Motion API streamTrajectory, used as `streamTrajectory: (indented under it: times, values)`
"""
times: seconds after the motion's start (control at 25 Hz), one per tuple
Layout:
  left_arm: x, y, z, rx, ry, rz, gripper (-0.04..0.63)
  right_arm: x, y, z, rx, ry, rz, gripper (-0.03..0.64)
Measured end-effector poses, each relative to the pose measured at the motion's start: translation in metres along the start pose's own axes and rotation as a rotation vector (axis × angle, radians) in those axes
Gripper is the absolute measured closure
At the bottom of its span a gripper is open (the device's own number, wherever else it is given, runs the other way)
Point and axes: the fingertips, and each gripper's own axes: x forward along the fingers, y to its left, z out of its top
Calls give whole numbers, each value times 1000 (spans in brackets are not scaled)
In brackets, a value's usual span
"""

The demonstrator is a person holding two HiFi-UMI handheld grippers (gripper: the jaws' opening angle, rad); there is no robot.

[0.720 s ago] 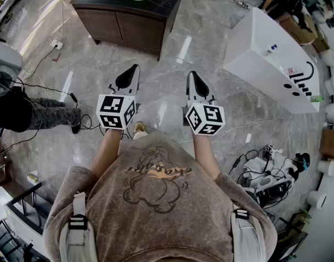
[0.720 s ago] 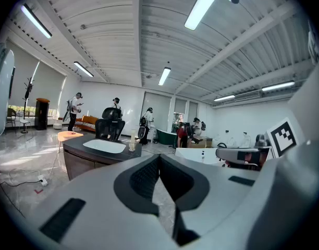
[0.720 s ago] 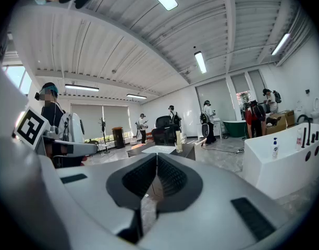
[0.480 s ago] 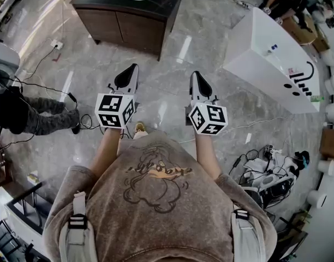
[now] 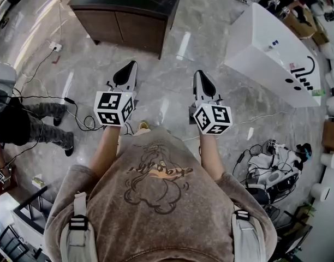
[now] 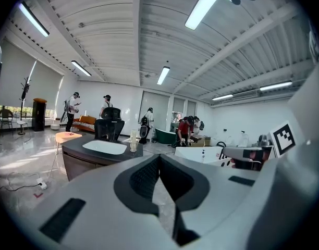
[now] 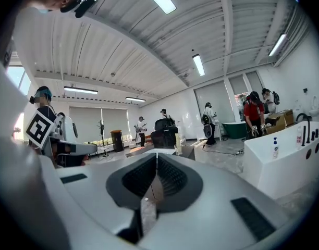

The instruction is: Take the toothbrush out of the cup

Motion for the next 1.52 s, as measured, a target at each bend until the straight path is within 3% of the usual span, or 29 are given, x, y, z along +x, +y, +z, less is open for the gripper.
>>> streamTrajectory:
  times: [0.28,0.76,1.52]
  values:
    - [3,25,3,25,-7,-66,578,13,15,-12,-2,1,-18,594]
    - [46,52,10,9,15,-77,578,53,4,-5,9,7,-31,594]
    - [165,83,40,12,31,-70,578,164,-61,19,41,-3,-8,594]
